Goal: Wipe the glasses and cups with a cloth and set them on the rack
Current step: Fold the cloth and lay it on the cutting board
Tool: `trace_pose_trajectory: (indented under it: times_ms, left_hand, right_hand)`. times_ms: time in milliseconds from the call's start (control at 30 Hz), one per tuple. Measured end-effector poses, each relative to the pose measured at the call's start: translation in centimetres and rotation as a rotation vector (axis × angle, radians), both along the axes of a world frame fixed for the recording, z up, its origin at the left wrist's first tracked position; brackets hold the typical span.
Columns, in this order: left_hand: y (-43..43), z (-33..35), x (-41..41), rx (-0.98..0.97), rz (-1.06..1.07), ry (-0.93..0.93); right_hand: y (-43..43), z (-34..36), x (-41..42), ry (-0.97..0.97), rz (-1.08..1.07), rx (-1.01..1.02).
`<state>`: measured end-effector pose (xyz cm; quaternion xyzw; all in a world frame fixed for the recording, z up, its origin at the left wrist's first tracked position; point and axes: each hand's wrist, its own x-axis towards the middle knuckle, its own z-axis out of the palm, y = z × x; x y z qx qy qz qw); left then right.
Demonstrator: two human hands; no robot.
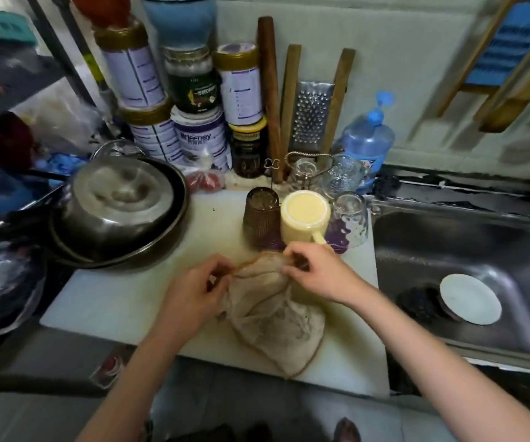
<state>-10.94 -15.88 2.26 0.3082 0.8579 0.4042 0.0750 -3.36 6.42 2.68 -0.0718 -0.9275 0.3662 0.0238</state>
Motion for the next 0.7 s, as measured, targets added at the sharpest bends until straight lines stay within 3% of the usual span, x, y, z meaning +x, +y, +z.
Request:
trace_pose_trajectory:
  times_ms: [100, 200, 433, 600, 700]
  left_hand:
    - [-1.6, -1.4, -0.8, -0.100, 0.097, 0.250]
    - [-2.1, -2.3, -0.5, -0.067, 0.102, 0.371]
    - [-0.3, -6.5, 3.7, -0.055, 0.001, 0.197]
    - [2.3, -9.5, 7.8, -0.108, -0.115, 0.092]
    - [3.9, -10.5, 9.5, -0.134, -0.190, 0.072]
  right_hand:
    - [-1.5, -1.7, -1.1, 0.191, -0.038, 0.041]
    - [-2.4, -2.7, -1.7, 0.291, -0.103, 0.040]
    - [-0.5, -5.6, 0.2, 0.082, 0.139, 0.267]
    - [1.6, -6.7, 3.4, -0.099, 0.186, 0.440]
    - [2.8, -7.0, 5.1, -0.132, 0.151, 0.429]
